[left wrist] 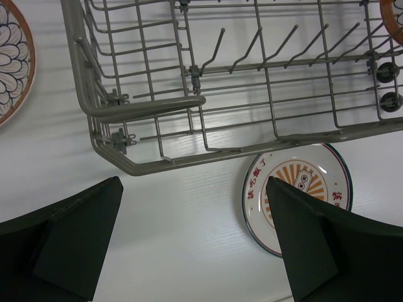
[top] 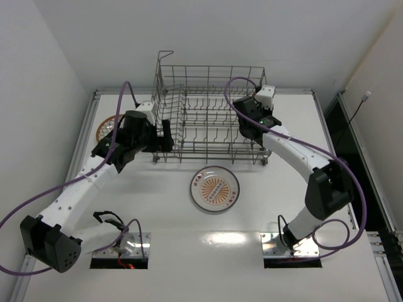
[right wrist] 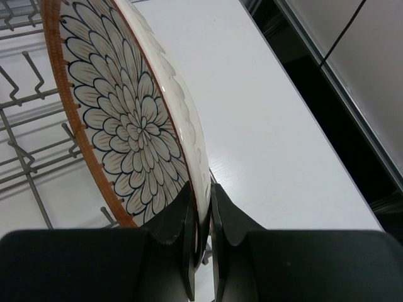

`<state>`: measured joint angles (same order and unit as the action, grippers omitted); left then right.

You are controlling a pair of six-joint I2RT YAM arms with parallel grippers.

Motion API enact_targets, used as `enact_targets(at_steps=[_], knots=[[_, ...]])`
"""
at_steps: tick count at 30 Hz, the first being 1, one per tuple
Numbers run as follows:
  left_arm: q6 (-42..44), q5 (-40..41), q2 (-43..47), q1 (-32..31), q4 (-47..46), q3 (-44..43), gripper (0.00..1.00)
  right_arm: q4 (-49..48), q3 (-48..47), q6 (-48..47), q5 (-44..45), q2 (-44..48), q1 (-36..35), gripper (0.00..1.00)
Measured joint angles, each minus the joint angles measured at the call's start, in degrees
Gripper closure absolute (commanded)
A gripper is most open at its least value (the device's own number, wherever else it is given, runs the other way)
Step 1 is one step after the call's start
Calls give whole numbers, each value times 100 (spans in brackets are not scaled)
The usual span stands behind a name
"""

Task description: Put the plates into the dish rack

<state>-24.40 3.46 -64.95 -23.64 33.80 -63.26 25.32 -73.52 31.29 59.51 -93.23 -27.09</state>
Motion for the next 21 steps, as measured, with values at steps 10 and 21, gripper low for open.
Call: enact_targets(at_steps=[10, 21], knots=[[-15, 90, -70, -83, 0, 0, 0, 306, -531, -111, 227, -564, -55, 100], [-15, 179, -87, -83, -9, 0, 0, 273, -549, -136, 271, -660, -72, 100]])
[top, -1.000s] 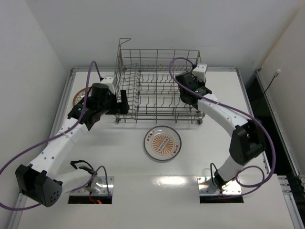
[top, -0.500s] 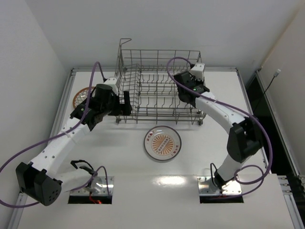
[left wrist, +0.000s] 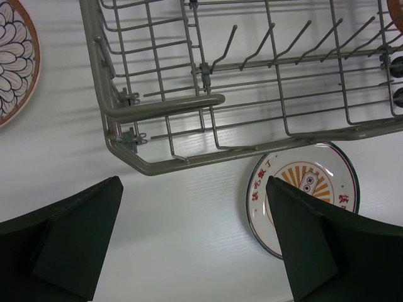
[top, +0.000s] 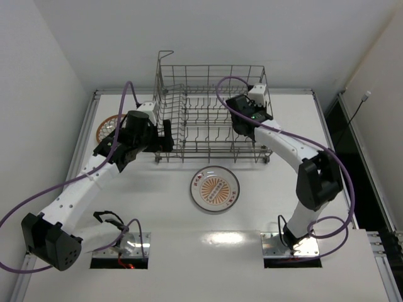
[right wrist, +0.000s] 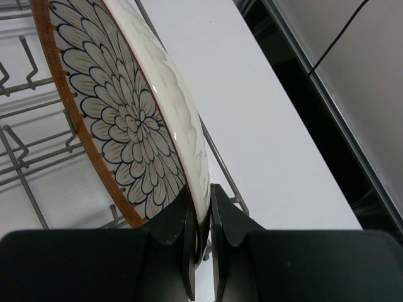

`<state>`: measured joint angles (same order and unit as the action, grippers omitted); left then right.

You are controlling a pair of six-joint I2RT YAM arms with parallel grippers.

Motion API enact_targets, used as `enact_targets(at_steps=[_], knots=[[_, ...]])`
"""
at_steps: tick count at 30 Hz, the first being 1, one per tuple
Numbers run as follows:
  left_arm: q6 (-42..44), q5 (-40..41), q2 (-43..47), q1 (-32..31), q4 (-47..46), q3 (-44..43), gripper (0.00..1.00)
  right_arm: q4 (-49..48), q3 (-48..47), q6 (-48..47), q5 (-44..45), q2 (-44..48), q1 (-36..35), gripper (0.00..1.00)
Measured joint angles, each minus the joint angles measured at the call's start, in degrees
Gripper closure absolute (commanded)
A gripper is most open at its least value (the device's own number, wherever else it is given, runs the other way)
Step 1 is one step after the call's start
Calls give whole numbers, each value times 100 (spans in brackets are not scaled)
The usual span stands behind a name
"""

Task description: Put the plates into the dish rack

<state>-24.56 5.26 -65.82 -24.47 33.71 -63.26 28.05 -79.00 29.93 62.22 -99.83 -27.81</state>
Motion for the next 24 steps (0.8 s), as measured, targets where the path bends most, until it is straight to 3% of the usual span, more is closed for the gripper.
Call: enact_targets(at_steps=[15, 24], knots=[[0, 15, 0, 0, -26, 0, 0, 210, 249, 118, -376, -164, 35, 97], [2, 15, 0, 0, -33, 0, 0, 269, 251, 129, -450, -146, 46, 89]])
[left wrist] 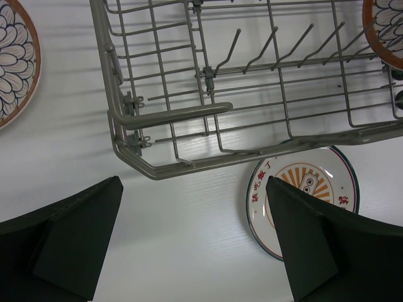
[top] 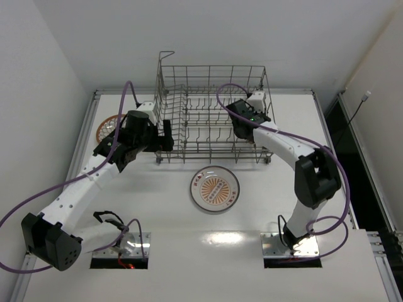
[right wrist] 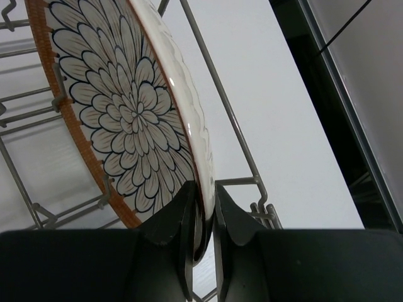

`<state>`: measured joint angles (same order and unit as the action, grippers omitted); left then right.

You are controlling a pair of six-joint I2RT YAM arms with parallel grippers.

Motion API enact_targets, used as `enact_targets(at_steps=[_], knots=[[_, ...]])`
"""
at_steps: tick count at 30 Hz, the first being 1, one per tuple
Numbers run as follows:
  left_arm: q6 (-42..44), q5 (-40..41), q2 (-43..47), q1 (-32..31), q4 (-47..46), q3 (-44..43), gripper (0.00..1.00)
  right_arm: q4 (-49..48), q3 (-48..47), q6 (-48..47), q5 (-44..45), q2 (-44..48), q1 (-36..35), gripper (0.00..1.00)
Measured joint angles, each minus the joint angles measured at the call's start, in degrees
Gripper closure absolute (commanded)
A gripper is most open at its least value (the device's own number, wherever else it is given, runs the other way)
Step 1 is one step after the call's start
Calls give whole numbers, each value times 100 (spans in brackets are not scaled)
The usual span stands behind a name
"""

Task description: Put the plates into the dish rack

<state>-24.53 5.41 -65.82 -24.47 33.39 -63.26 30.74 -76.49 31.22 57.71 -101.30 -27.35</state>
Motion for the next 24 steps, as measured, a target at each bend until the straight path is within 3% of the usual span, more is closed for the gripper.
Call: enact_targets(at_steps=[4, 5, 10, 11, 19, 24], knots=[[-2, 0, 0, 0, -2, 0, 0, 48, 2, -4, -57, 0, 44, 84], [0, 0, 0, 0, 0, 0, 0, 66, 2, -4, -70, 0, 48, 74], [0, 0, 0, 0, -2, 0, 0, 323, 153, -98, -413, -81, 68, 52], [0, 0, 0, 0, -2, 0, 0, 398, 168, -118, -459, -90, 66, 44], [-13, 0, 0, 0, -2, 0, 0, 616, 151, -142, -590, -90, 59, 10], [-13, -4, 0, 0, -4, 0, 0, 597, 92, -131, -608, -42, 48, 1]])
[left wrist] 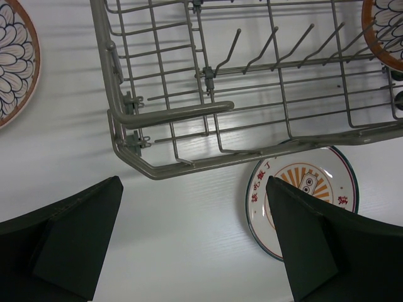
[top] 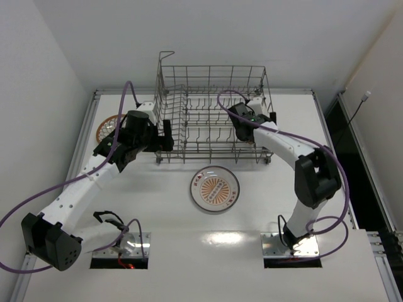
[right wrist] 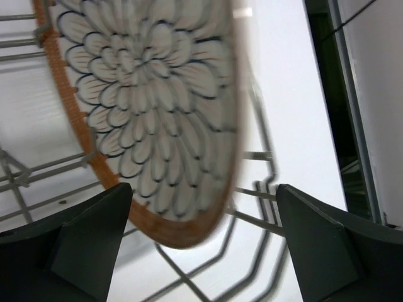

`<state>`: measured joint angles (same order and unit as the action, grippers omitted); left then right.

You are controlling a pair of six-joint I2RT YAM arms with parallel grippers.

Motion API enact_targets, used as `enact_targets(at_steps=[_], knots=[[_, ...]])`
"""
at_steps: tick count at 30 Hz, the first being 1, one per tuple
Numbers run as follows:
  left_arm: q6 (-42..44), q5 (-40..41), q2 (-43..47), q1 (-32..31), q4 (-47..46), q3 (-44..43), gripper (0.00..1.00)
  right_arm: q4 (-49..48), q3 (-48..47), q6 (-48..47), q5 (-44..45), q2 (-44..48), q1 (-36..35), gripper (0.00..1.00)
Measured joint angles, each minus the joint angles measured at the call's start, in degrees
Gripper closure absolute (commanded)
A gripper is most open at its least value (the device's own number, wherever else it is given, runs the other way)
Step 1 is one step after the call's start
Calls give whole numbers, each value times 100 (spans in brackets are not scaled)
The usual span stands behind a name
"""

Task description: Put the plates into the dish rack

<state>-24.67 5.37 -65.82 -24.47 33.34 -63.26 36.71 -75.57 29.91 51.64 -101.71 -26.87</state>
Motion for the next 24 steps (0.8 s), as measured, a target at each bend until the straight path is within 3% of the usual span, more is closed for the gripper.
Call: enact_targets(at_steps=[9, 17, 24], knots=[[-7, 4, 0, 0, -79, 31, 0, 236, -197, -254, 13, 997, 131, 0], [-24, 31, 0, 0, -142, 153, 0, 236, -428, -424, -509, 1858, 157, 0], [-28, 48, 0, 0, -221, 164, 0, 269, 131, -396, -1045, 3742, 162, 0]])
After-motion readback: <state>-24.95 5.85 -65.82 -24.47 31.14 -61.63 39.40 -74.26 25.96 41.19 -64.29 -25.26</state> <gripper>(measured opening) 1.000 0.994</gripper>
